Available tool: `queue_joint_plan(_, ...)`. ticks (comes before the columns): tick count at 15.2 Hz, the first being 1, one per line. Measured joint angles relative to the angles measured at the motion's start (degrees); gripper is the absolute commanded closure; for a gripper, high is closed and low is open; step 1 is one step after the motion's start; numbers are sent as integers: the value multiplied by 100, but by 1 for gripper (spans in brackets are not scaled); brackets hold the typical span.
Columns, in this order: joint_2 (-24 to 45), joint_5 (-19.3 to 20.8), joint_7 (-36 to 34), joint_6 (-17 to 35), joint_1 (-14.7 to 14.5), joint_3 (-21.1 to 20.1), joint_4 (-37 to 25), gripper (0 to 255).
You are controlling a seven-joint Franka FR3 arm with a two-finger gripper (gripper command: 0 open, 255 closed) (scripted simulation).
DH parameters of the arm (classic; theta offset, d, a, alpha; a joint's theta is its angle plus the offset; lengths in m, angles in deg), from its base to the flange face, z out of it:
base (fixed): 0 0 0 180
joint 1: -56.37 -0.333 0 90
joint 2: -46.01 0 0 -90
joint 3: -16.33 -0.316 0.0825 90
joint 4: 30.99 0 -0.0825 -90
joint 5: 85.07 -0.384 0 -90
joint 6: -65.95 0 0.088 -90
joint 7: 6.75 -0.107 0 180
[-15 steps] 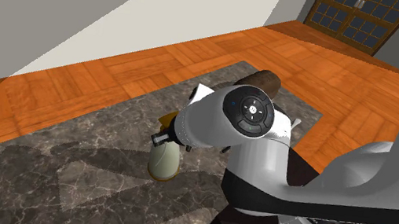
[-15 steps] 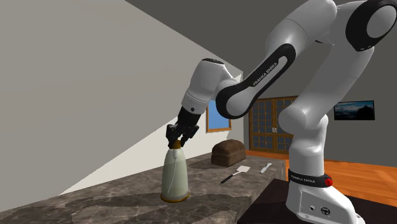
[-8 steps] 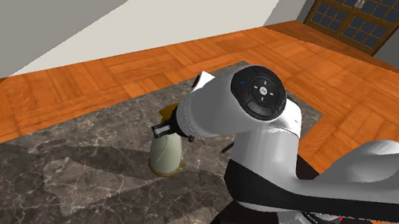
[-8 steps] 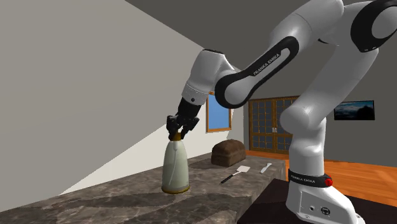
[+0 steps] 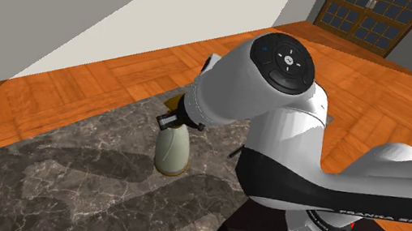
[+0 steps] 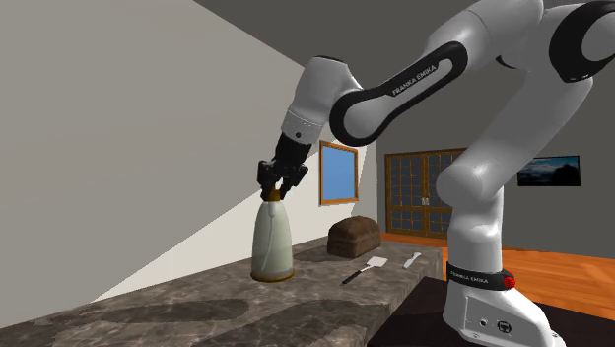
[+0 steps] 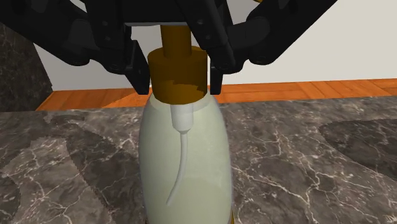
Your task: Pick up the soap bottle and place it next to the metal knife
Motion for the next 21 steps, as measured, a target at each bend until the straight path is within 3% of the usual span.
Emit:
queue_joint_plan(7, -189, -41, 235, -559, -188, 375, -334, 255)
queue_joint_plan(21, -323, 3, 576, -1571, -264, 863, -1193, 255)
